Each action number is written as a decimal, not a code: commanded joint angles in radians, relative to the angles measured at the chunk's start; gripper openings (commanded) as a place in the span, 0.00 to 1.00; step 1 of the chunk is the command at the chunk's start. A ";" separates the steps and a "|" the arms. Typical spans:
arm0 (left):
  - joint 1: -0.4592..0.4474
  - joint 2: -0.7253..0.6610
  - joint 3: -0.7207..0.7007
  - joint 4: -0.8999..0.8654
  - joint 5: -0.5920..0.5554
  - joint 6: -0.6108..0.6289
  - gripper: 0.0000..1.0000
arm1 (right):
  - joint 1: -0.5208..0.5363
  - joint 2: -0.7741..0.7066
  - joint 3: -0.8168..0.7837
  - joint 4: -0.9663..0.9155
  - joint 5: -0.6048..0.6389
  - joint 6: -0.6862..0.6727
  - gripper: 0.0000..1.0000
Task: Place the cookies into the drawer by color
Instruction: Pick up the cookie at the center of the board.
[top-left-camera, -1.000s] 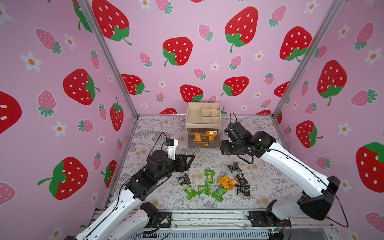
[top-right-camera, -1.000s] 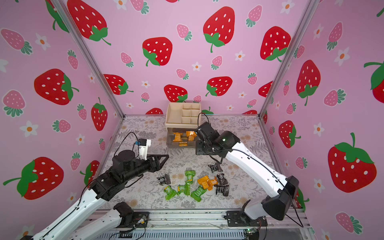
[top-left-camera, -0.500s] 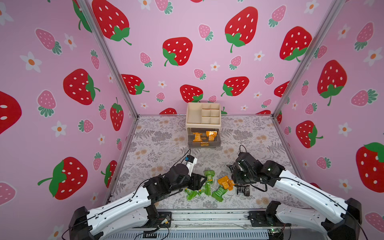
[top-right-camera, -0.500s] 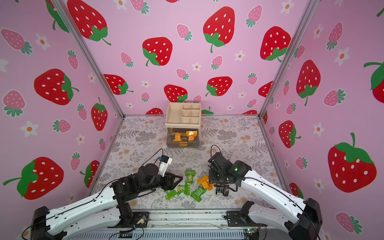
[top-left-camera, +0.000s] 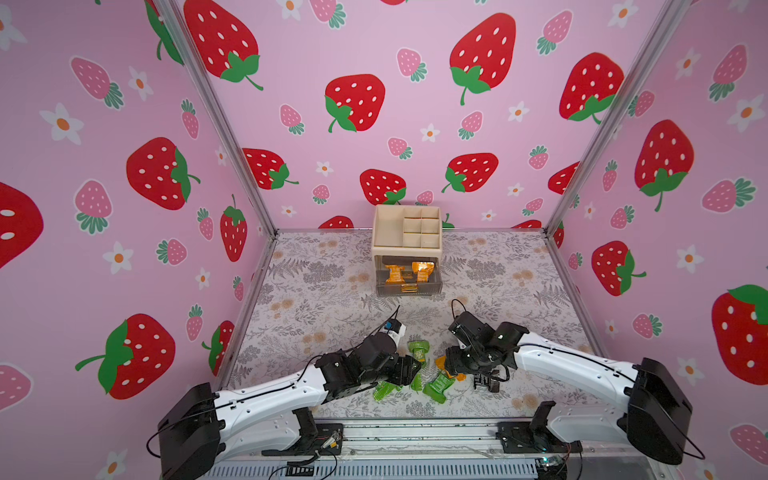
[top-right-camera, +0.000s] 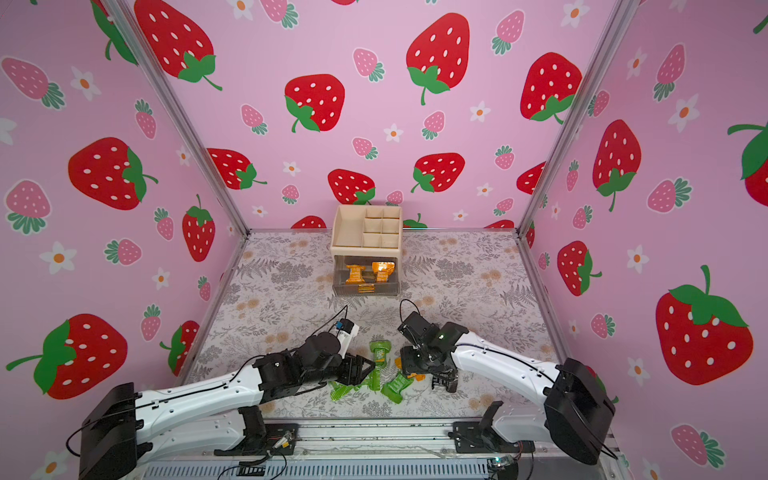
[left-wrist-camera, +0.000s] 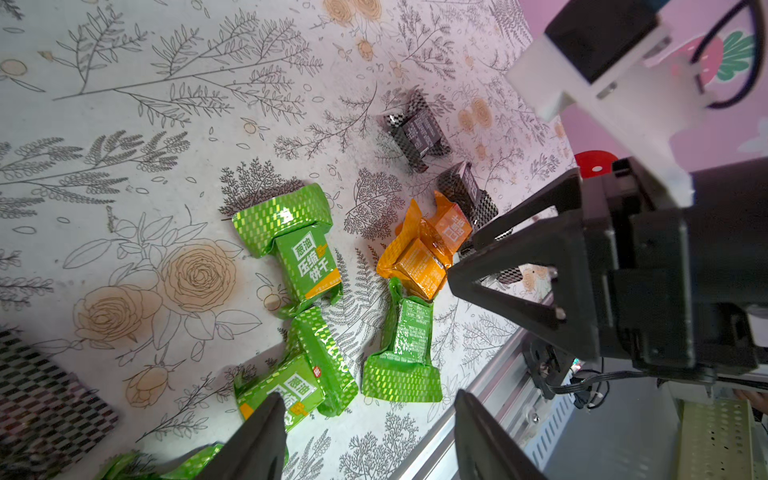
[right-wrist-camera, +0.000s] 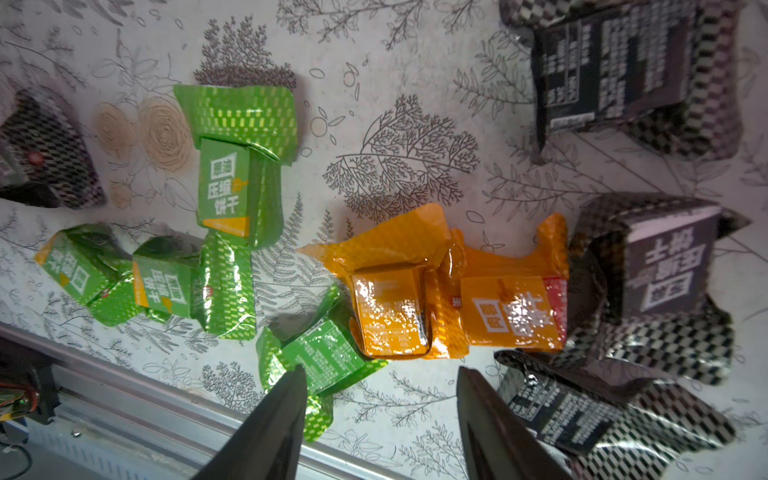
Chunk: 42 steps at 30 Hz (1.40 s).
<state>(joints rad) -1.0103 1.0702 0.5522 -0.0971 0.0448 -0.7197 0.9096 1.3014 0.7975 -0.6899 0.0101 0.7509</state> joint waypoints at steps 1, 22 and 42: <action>-0.004 -0.005 0.031 0.023 -0.030 0.006 0.68 | 0.003 0.035 0.015 0.025 -0.002 -0.023 0.62; -0.004 -0.024 -0.003 0.050 -0.017 0.000 0.68 | -0.004 0.206 0.033 0.062 -0.018 -0.038 0.49; 0.002 -0.087 -0.019 -0.015 -0.107 0.013 0.68 | -0.005 0.215 0.089 0.017 0.064 -0.039 0.39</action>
<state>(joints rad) -1.0107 0.9985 0.5320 -0.0807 -0.0284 -0.7197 0.9070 1.5650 0.8631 -0.6296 0.0452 0.7143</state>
